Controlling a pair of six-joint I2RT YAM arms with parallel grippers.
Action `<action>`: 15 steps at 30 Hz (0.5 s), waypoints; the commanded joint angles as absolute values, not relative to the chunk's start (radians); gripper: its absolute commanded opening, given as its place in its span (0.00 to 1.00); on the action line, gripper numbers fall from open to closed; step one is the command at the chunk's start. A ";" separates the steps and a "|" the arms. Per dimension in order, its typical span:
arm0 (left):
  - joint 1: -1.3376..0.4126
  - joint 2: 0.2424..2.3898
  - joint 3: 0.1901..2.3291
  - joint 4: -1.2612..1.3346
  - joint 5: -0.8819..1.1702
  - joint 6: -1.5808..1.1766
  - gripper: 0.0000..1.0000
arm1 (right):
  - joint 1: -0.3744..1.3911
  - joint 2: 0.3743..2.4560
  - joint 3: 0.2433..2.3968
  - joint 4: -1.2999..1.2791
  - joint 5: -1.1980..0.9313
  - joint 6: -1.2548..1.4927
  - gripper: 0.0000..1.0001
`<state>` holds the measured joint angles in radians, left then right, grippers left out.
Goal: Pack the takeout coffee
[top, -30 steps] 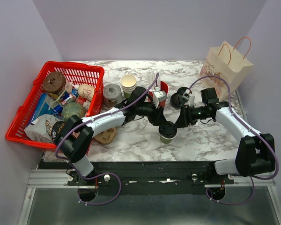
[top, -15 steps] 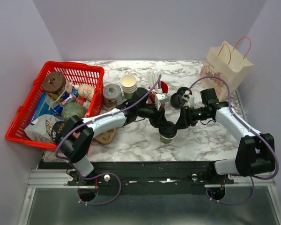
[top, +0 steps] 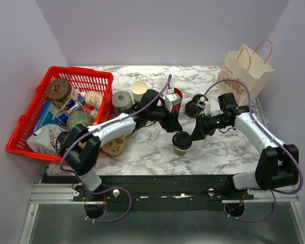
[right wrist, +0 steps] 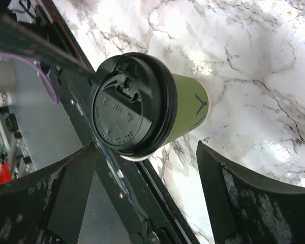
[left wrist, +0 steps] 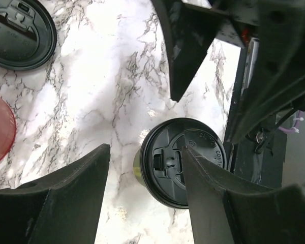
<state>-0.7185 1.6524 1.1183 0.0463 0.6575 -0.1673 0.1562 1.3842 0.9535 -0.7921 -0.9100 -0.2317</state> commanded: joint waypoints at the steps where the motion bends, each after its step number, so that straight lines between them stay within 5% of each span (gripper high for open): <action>1: -0.722 1.675 1.098 0.075 0.692 -0.207 0.67 | 0.163 1.425 1.043 -1.008 -0.940 -0.567 0.90; 2: -0.724 1.675 1.091 0.092 0.713 -0.219 0.67 | 0.161 1.430 1.054 -1.032 -0.942 -0.616 1.00; 11: -0.733 1.687 1.060 0.140 0.784 -0.252 0.64 | 0.196 1.264 0.876 -0.970 -0.876 -1.041 1.00; 15: -0.733 1.695 1.058 0.146 0.804 -0.256 0.61 | 0.227 1.175 0.758 -0.751 -0.801 -1.045 1.00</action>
<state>-0.7284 1.6764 1.0691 0.1009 0.7448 -0.2417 0.1993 1.2427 0.8597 -0.9417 -0.8738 -0.9138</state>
